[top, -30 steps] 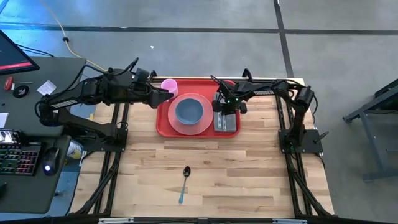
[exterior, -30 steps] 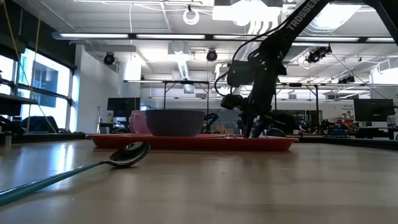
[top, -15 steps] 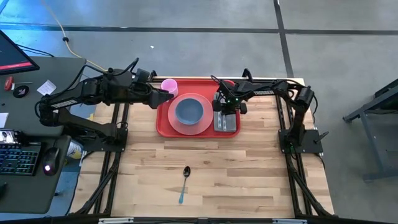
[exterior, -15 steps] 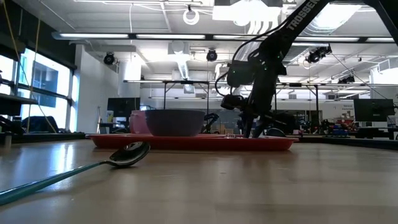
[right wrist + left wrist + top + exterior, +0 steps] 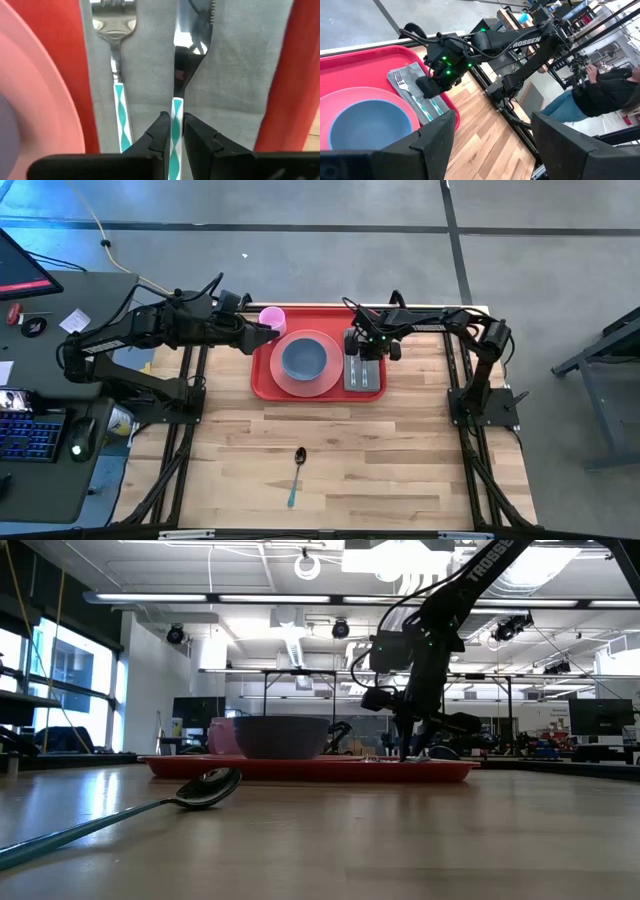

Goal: Set up tray
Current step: Put the blue knife on the gray napkin to the right of the blue fork

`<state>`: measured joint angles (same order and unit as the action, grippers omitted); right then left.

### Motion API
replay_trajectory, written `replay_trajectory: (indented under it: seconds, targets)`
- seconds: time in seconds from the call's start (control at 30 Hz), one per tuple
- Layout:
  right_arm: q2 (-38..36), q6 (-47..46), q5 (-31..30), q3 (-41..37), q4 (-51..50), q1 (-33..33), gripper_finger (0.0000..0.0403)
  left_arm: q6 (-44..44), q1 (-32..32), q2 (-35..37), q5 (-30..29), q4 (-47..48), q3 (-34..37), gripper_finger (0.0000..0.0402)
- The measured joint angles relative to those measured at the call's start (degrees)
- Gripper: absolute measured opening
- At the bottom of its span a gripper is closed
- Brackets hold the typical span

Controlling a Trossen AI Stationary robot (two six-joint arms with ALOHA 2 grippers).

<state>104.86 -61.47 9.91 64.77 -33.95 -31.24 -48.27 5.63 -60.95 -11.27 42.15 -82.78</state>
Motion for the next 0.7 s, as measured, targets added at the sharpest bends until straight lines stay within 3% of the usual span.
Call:
replay_trajectory:
  seconds: [0.37, 0.7]
  targets:
    - [0.0, -0.1, 0.5, 0.0, 1.2, 1.2, 0.0016, -0.1, 0.0, 0.0, 0.0, 0.0, 0.0, 0.0292]
    - [0.0, -1.6, -0.1, 0.0, -0.3, 1.3, 0.0027, -0.3, 0.0, 0.0, 0.2, 0.0, 0.0, 0.0292]
